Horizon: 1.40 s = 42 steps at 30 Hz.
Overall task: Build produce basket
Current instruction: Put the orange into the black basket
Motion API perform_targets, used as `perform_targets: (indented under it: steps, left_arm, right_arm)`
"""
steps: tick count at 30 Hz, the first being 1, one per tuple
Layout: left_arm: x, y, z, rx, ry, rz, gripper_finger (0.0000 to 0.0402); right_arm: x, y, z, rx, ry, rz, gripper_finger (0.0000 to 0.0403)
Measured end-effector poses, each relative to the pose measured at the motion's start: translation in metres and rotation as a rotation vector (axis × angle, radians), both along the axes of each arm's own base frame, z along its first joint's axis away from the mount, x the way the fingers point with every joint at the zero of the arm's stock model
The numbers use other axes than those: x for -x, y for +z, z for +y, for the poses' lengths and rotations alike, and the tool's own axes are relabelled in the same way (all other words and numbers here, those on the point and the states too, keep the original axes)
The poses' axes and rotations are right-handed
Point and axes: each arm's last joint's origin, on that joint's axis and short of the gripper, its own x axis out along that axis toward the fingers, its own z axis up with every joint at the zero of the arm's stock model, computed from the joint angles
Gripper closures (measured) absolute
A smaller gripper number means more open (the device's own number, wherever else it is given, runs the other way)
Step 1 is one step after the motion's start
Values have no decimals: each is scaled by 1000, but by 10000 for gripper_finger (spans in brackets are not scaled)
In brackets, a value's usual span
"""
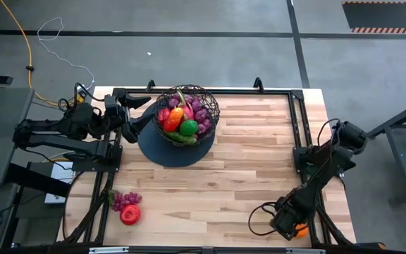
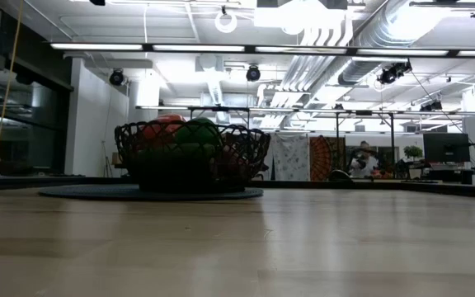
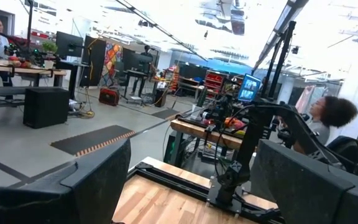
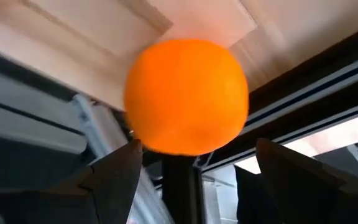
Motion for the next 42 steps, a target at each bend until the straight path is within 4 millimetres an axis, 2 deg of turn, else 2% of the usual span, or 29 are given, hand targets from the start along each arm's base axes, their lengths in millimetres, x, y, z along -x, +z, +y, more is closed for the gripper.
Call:
perform_targets:
  steps: [9,18,21,28,31,36,42]
  left_arm:
    - [0,0,0,0,1,0,62]
    - [0,0,0,1,3,0,62]
    - [0,0,0,1,4,0,62]
    - [0,0,0,1,3,0,62]
    - [0,0,0,1,4,0,62]
    - [0,0,0,1,3,0,62]
    - [0,0,0,1,3,0,62]
  right_arm:
    - [9,-21,-3,-22,-46,15,98]
    - [13,-30,-8,-22,-25,11,102]
    - [13,-31,-8,-26,-11,4,119]
    - [13,-30,-8,-42,33,-15,187]
    - [12,-26,-8,-50,67,-42,204]
    - [11,-6,-11,-32,129,-147,213]
    - [1,33,-28,6,92,-451,240]
